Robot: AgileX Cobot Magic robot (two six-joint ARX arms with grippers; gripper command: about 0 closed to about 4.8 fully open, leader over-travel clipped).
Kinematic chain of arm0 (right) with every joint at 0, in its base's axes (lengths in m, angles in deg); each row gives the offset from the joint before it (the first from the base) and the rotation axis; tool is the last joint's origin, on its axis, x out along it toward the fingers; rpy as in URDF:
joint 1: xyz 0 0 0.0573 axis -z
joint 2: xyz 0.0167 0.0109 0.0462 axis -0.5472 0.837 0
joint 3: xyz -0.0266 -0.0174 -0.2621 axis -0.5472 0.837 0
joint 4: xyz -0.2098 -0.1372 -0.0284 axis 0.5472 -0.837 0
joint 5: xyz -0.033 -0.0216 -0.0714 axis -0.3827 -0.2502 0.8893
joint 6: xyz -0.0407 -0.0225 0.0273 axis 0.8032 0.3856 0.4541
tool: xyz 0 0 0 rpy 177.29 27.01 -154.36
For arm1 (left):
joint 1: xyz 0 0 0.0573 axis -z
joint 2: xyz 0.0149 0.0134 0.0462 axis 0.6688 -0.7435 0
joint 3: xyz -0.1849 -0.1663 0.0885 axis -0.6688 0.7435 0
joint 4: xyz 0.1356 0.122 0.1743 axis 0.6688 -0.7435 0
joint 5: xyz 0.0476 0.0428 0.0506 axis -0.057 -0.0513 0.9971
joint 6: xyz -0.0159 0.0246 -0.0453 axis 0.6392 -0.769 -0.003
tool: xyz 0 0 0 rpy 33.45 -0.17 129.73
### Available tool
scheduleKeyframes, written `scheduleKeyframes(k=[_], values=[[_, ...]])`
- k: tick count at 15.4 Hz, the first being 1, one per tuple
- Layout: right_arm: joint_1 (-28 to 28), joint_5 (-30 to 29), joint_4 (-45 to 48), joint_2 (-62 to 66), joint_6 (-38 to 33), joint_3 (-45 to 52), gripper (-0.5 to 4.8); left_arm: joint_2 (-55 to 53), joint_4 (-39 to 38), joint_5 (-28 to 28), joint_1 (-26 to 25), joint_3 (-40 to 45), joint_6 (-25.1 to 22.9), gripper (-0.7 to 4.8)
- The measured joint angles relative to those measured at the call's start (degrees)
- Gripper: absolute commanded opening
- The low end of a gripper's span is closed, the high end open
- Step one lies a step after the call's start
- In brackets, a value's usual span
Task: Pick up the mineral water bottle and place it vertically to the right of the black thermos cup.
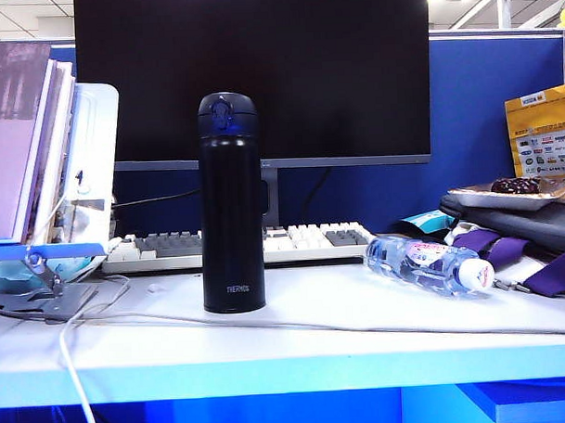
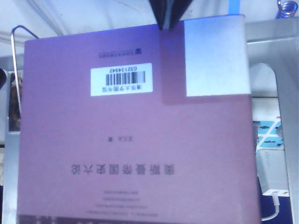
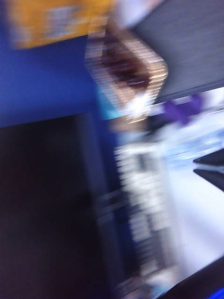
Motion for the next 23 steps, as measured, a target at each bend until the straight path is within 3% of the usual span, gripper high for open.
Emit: scheduleKeyframes(k=[2,5,6,7,9,10,11,13,18,21,23], values=[[0.0,-2.2,-5.5,13.4,-0.1,-8.5,-0.01,0.0,0.0,0.0,0.0,0.0,0.0,-0.02],[0.0,-17.1,-7.7,33.7,-2.9,-21.9,-0.01,0.0,0.0,0.0,0.0,0.0,0.0,-0.03],[0.1,-26.8,-6.7,40.0,-8.6,-25.5,-0.01,0.0,0.0,0.0,0.0,0.0,0.0,-0.02],[0.1,-32.3,-4.8,42.9,-9.3,-26.9,-0.01,0.0,0.0,0.0,0.0,0.0,0.0,-0.02],[0.0,-39.1,-1.9,49.5,-9.6,-28.7,-0.01,0.0,0.0,0.0,0.0,0.0,0.0,-0.02],[0.0,-38.7,-2.5,52.1,-9.6,-29.8,0.04,0.0,0.0,0.0,0.0,0.0,0.0,-0.02],[0.0,-36.8,-3.6,55.8,-8.7,-31.1,1.08,0.0,0.0,0.0,0.0,0.0,0.0,-0.02],[0.0,-33.6,-8.0,61.0,-4.1,-32.6,4.79,0.0,0.0,0.0,0.0,0.0,0.0,-0.02],[-1.0,-24.5,-13.5,72.1,2.7,-38.9,4.79,0.0,0.0,0.0,0.0,0.0,0.0,-0.02],[-1.0,-14.1,-16.5,77.0,7.6,-42.4,4.79,0.0,0.0,0.0,0.0,0.0,0.0,-0.02],[-1.0,-11.2,-17.1,78.1,9.9,-43.4,4.79,0.0,0.0,0.0,0.0,0.0,0.0,-0.02]])
